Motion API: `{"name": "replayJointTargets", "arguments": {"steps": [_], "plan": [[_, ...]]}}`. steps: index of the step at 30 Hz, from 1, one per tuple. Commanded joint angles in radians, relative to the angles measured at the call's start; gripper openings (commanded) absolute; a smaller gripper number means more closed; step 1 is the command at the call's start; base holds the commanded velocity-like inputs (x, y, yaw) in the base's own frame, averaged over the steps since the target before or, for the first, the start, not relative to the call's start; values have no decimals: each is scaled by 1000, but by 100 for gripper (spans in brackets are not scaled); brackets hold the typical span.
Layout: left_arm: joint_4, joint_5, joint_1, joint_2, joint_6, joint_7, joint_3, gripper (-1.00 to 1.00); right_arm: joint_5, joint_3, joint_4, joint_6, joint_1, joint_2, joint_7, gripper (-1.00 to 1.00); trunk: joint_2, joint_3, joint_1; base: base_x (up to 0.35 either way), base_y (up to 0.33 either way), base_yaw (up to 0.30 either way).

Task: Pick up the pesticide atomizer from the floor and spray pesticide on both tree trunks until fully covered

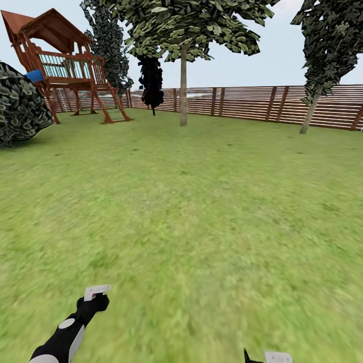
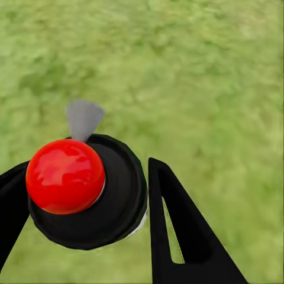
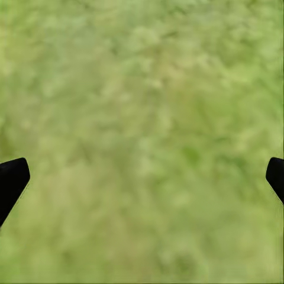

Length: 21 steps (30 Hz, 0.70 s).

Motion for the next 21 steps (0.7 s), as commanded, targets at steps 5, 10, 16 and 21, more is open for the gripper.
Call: {"name": "replayJointTargets", "arguments": {"steps": [5,10,16,21], "plan": [[0,0,0,0,0,0,0,-100,0,0,0,0,0,0,0,100,0,0,0,338,0,0],[0,0,0,0,0,0,0,-100,0,0,0,0,0,0,0,100,0,0,0,338,0,0],[0,0,0,0,-1,0,0,-100,0,0,0,0,0,0,0,100,0,0,0,338,0,0],[0,0,0,0,-1,0,0,-100,0,0,0,0,0,0,0,100,0,0,0,338,0,0]]}}
